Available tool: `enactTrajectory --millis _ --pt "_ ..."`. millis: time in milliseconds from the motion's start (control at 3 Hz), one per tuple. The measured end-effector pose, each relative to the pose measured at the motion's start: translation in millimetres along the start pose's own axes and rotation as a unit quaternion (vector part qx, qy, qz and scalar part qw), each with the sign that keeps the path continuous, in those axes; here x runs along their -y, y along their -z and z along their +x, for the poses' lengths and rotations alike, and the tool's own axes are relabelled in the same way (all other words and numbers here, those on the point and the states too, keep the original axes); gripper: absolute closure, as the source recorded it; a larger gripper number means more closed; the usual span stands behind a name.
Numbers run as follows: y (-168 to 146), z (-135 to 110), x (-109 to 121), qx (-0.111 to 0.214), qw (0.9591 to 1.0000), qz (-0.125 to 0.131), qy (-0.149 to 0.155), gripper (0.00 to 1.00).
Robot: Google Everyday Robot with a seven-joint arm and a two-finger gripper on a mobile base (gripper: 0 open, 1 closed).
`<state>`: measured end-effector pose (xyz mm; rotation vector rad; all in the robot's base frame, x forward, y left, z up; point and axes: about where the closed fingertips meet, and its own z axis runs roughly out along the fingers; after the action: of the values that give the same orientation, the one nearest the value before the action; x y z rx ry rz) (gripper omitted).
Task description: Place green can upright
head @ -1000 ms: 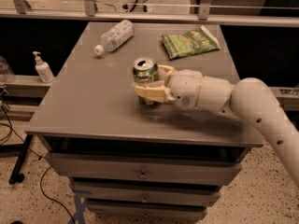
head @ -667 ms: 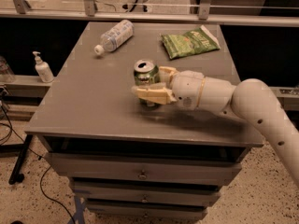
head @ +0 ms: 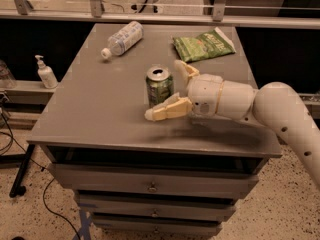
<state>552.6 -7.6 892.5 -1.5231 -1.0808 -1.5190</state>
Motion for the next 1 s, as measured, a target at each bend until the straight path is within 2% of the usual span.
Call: enactTrajectory --millis 333,667,1000 --pt "18.4 14.3 -2.7 0.012 0.9998 -0.014 0.012 0.0" --pt "57.6 45.1 -3.9 0.008 0.9987 -0.038 0.032 0.0" --pt "119.5 87.5 -2.6 0.004 0.9935 -0.099 0.056 0.0"
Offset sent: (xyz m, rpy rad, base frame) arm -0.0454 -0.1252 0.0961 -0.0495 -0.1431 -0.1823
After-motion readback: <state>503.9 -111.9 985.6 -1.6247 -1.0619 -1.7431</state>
